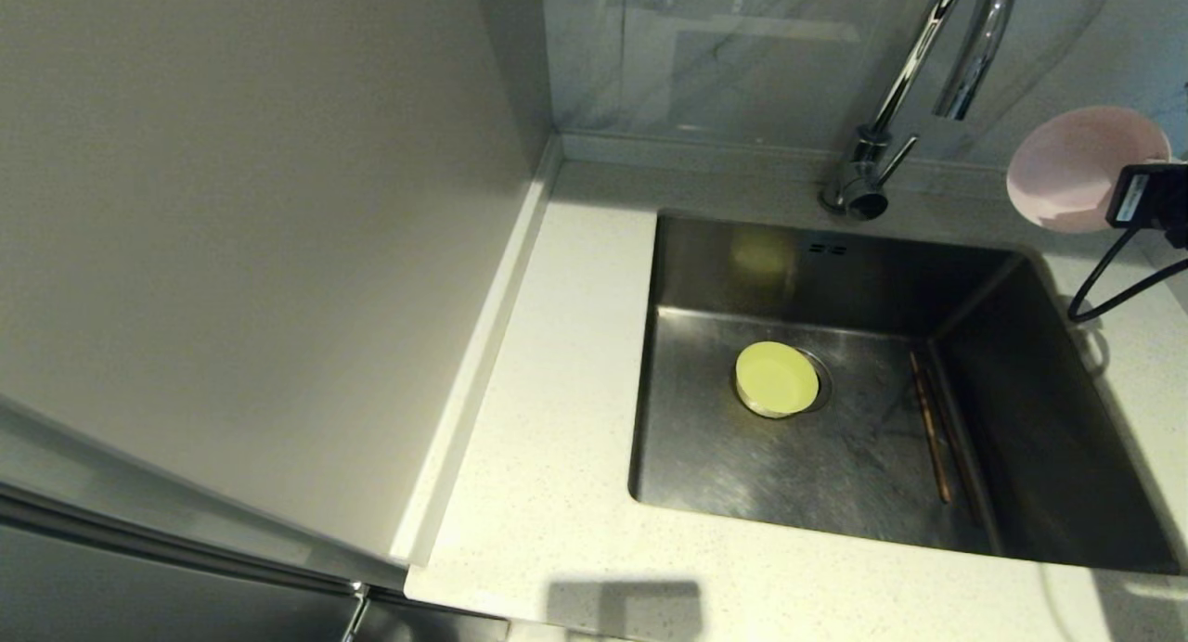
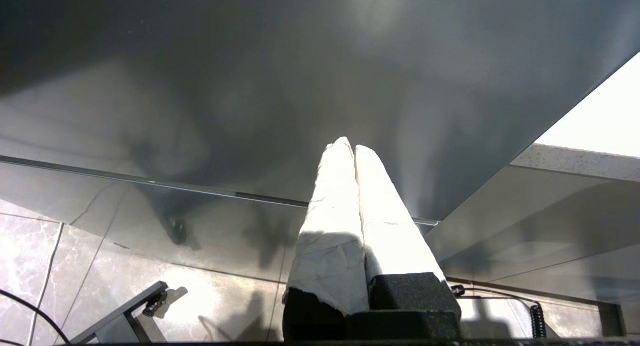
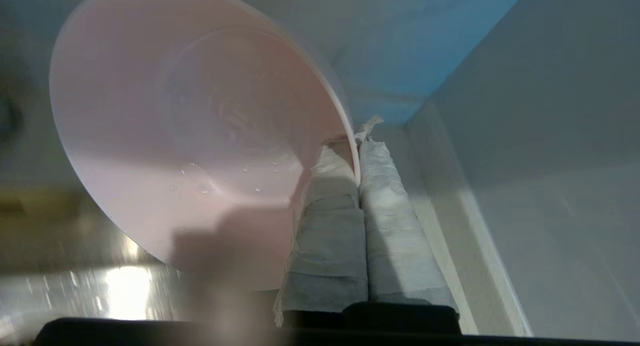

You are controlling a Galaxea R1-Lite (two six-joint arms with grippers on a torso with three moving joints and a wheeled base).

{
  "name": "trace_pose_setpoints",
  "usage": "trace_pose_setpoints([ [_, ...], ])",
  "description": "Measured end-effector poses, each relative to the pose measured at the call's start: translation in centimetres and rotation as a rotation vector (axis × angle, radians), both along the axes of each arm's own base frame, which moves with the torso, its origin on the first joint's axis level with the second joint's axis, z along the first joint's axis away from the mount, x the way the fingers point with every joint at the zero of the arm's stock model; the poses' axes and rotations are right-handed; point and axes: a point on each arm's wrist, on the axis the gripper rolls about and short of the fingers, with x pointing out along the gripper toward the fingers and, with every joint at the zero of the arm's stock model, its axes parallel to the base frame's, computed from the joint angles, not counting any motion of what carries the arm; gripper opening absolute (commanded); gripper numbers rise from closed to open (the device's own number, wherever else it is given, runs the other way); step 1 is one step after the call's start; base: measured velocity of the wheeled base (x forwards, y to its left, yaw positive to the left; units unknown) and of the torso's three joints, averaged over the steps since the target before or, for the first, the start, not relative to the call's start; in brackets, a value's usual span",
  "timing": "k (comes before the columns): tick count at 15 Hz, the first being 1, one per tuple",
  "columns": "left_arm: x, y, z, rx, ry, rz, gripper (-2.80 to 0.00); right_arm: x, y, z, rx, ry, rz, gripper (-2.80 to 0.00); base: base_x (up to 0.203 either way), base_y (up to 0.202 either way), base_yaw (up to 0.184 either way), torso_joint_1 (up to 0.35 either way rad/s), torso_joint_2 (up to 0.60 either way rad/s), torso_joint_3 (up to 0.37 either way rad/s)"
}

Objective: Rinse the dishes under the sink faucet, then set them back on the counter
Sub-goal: Put a bowl back to the table from the sink

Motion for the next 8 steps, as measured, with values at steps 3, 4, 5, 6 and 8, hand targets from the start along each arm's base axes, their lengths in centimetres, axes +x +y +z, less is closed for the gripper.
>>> trace_pose_setpoints([
  [3, 0.0, 0.0, 0.0, 0.0, 0.0, 0.0, -2.8, -1.2, -0.1, 1.1, -0.024, -0.139, -0.008, -2.8, 0.0, 0.0, 0.0, 0.0, 0.0, 0.0],
  [4, 0.0, 0.0, 0.0, 0.0, 0.0, 0.0, -2.8, -1.8, 0.0, 1.7, -0.039, -0.199, -0.011, -2.8, 0.0, 0.0, 0.0, 0.0, 0.0, 0.0],
  [5, 0.0, 0.0, 0.0, 0.0, 0.0, 0.0, -2.8, -2.2, 0.0, 1.9, -0.051, -0.242, -0.012, -2.8, 0.0, 0.0, 0.0, 0.0, 0.0, 0.0],
  [6, 0.0, 0.0, 0.0, 0.0, 0.0, 0.0, -2.8, -2.6, 0.1, 1.8, -0.062, -0.275, -0.011, -2.8, 0.0, 0.0, 0.0, 0.0, 0.0, 0.0],
  [8, 0.0, 0.0, 0.0, 0.0, 0.0, 0.0, -2.8, -3.5, 0.3, 0.9, -0.083, -0.308, 0.009, -2.8, 0.0, 0.0, 0.0, 0.0, 0.0, 0.0],
])
